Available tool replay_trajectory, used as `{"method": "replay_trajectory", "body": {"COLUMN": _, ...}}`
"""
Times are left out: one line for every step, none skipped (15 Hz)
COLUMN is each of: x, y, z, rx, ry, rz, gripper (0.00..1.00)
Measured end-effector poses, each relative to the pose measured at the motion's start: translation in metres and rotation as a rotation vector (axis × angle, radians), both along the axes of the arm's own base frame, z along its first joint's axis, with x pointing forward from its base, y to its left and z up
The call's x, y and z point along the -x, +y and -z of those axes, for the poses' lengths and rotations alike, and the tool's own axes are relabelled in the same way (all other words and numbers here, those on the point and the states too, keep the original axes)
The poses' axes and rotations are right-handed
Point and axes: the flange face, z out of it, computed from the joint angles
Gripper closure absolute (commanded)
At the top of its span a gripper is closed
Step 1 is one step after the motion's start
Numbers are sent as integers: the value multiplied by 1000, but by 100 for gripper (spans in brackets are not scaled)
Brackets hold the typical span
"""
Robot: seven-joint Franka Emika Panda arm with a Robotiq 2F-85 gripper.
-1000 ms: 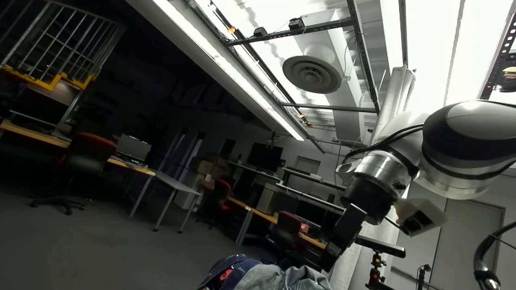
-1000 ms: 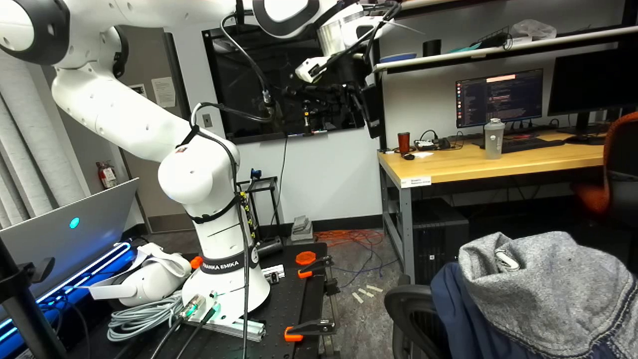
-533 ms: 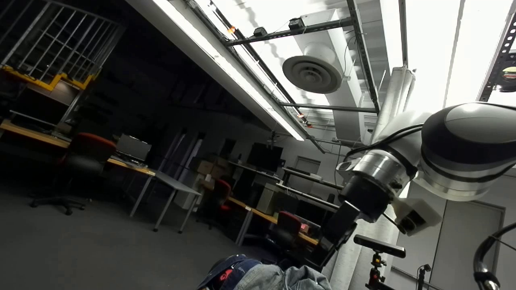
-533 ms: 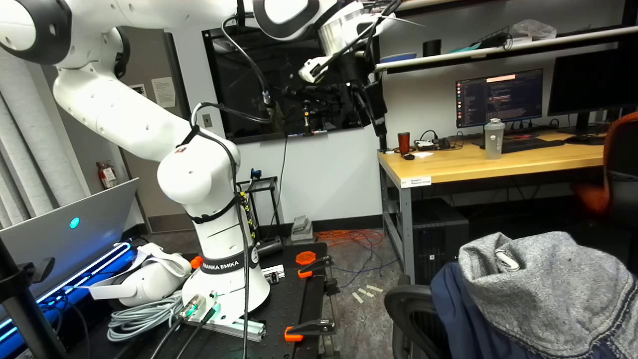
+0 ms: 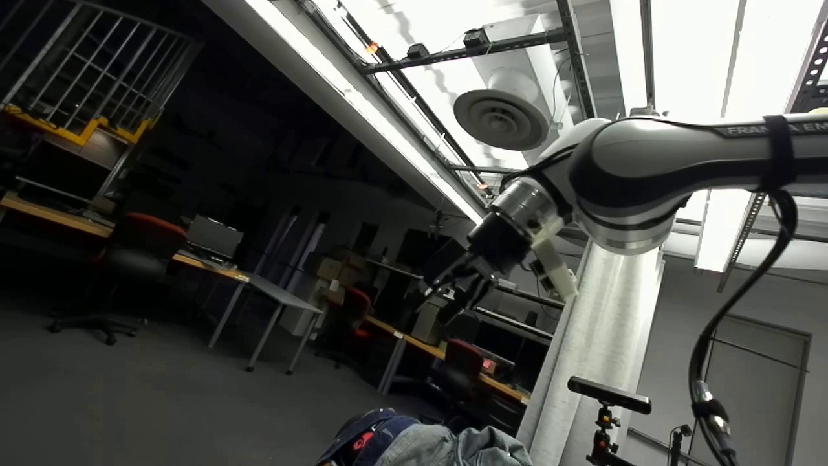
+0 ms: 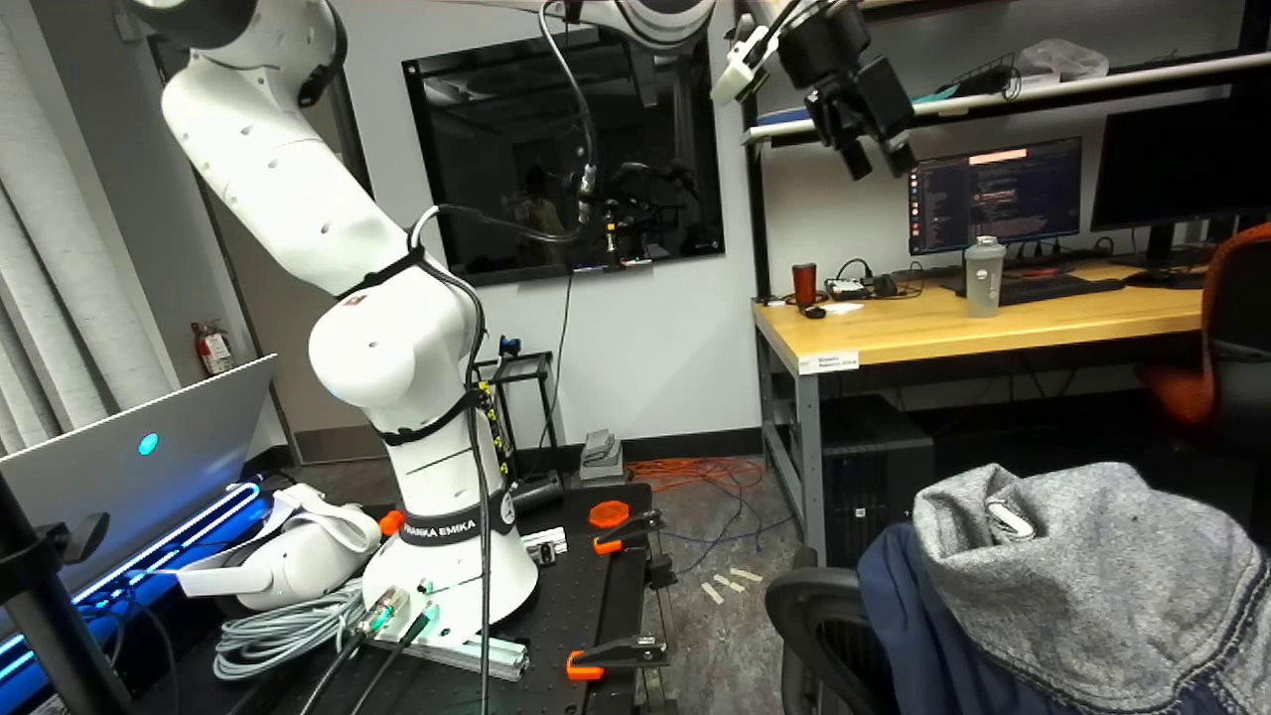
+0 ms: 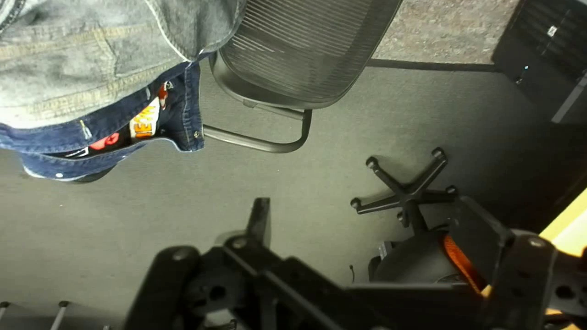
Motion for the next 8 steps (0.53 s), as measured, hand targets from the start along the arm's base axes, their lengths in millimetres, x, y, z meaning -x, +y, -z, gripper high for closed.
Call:
{"method": "replay_trajectory", "body": {"x": -12, "y": -1, "z": -1, "rx": 3, "ry": 3, "rz": 8, "gripper": 0}}
{"method": "replay_trajectory", "body": {"x": -19, "y": -2, "z": 0, "rx": 3, "ry": 7, "rz": 11, "gripper": 0}}
{"method": "replay_trajectory", "body": {"x": -23, "y": -2, "z": 0, "rx": 3, "ry": 9, "rz": 13, "gripper": 0}}
{"method": "replay_trajectory", "body": {"x": -24, "y": -2, "z": 1, "rx": 3, "ry": 10, "rz": 14, "gripper": 0}}
{"method": "replay_trajectory", "body": {"x": -24, "y": -2, "z": 0, "rx": 3, "ry": 9, "rz": 13, "gripper": 0}}
{"method": "replay_trajectory", "body": {"x": -24, "y": -2, "z": -1, "rx": 2, "ry": 8, "rz": 14, "gripper": 0}}
{"method": "replay_trajectory", "body": {"x": -23, "y": -2, "z": -1, "rx": 2, "ry": 7, "rz": 14, "gripper": 0}}
{"method": "replay_trajectory", "body": {"x": -23, "y": -2, "z": -1, "rx": 2, "ry": 7, "rz": 14, "gripper": 0}}
